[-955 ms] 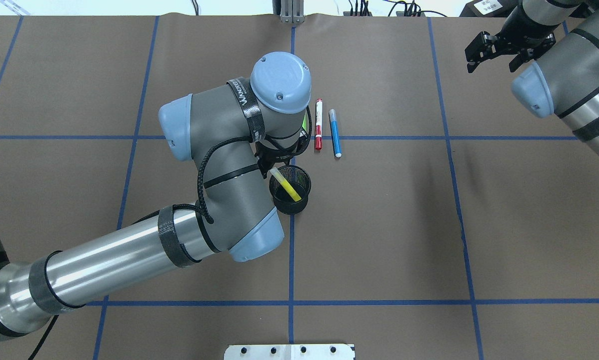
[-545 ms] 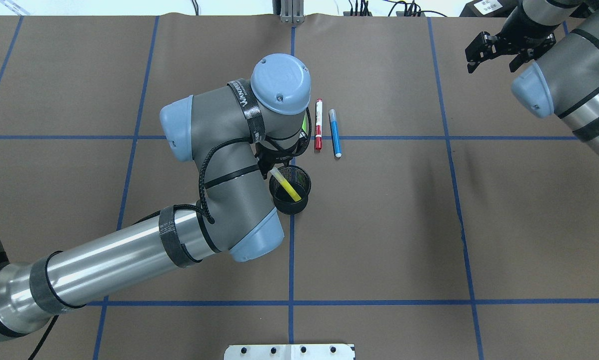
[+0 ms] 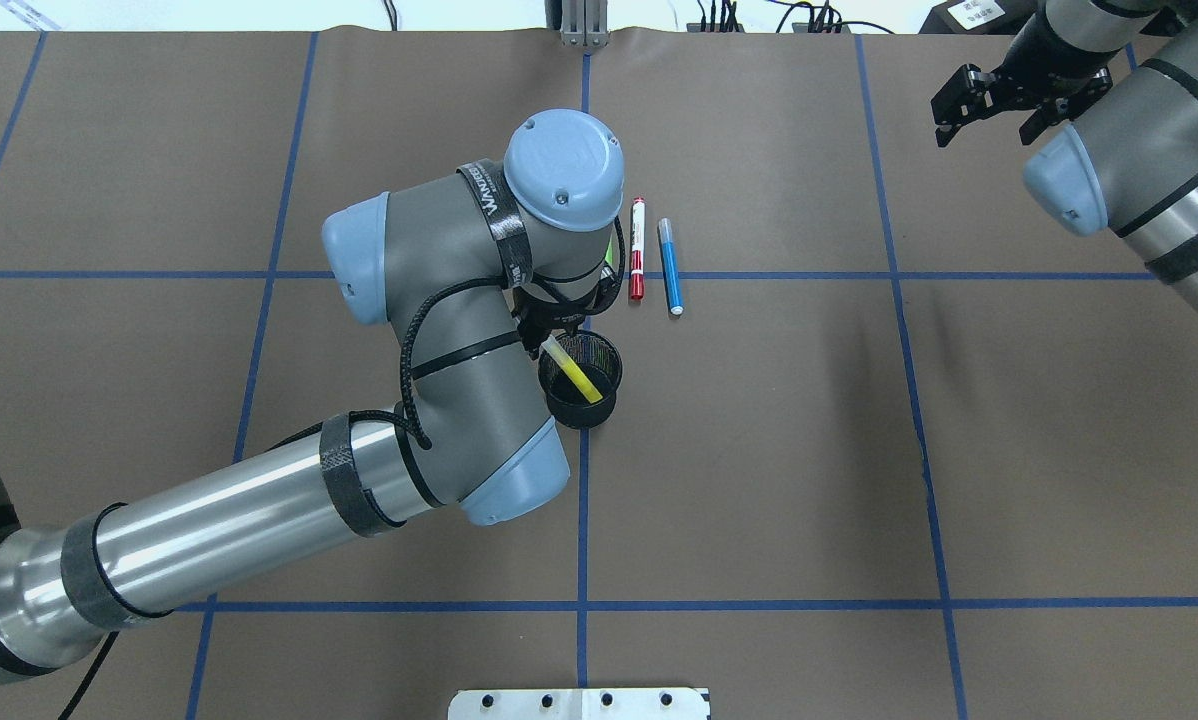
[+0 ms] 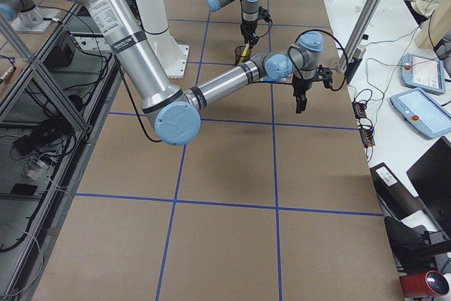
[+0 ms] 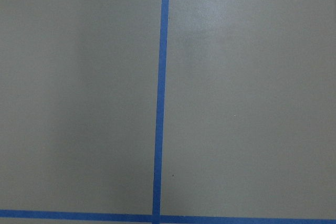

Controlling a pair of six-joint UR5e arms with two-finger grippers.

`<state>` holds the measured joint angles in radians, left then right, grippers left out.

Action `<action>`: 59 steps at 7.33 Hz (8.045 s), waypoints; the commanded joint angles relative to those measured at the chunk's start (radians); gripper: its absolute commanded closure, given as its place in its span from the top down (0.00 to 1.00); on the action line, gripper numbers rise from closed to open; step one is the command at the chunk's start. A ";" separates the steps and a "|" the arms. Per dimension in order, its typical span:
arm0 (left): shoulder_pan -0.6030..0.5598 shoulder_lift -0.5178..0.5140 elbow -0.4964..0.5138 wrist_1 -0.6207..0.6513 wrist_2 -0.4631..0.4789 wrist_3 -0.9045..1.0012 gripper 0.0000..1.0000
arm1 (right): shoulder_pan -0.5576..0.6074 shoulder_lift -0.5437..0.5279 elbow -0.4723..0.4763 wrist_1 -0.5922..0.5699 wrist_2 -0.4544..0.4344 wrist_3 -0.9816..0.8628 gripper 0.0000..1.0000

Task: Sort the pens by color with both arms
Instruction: 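Lower the left gripper onto the yellow highlighter in the cup and close, then lift the yellow highlighter out of the cup with the left gripper, then lower the yellow highlighter onto the table near the green highlighter and release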

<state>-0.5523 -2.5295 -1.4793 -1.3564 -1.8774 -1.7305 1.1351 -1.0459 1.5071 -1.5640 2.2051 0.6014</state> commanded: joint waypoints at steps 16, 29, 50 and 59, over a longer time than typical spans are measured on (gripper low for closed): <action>0.000 -0.009 -0.001 -0.013 -0.003 0.046 0.18 | 0.000 -0.002 -0.002 0.001 -0.001 -0.012 0.98; -0.239 -0.006 0.021 -0.203 -0.066 0.195 0.14 | 0.000 -0.008 0.001 0.002 -0.001 -0.012 0.98; -0.158 -0.078 0.292 -0.365 0.208 -0.446 0.19 | -0.002 -0.028 0.012 0.004 -0.001 -0.012 0.98; -0.124 -0.120 0.349 -0.366 0.268 -0.471 0.29 | -0.002 -0.029 0.008 0.004 -0.001 -0.015 0.98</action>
<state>-0.6781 -2.6489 -1.1315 -1.7232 -1.6092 -2.2026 1.1336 -1.0753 1.5162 -1.5601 2.2043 0.5877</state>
